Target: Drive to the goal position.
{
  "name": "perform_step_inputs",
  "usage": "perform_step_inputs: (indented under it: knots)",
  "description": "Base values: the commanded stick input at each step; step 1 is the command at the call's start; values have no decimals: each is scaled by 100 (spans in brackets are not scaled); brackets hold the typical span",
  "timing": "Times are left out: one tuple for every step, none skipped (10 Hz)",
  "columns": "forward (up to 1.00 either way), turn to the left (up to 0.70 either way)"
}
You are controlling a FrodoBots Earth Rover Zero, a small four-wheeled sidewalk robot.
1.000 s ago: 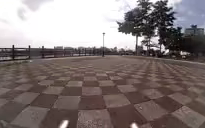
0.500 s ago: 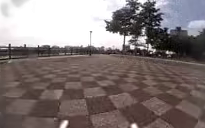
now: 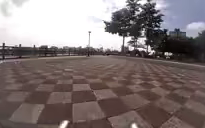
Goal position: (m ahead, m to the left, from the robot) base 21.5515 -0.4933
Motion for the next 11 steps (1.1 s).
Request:
perform_step_inputs:
  knots:
    - [100,0]
    - [100,0]
    - [100,0]
    - [100,0]
    - [100,0]
    - [100,0]
    - [100,0]
    - [100,0]
    - [100,0]
    - [100,0]
    - [100,0]
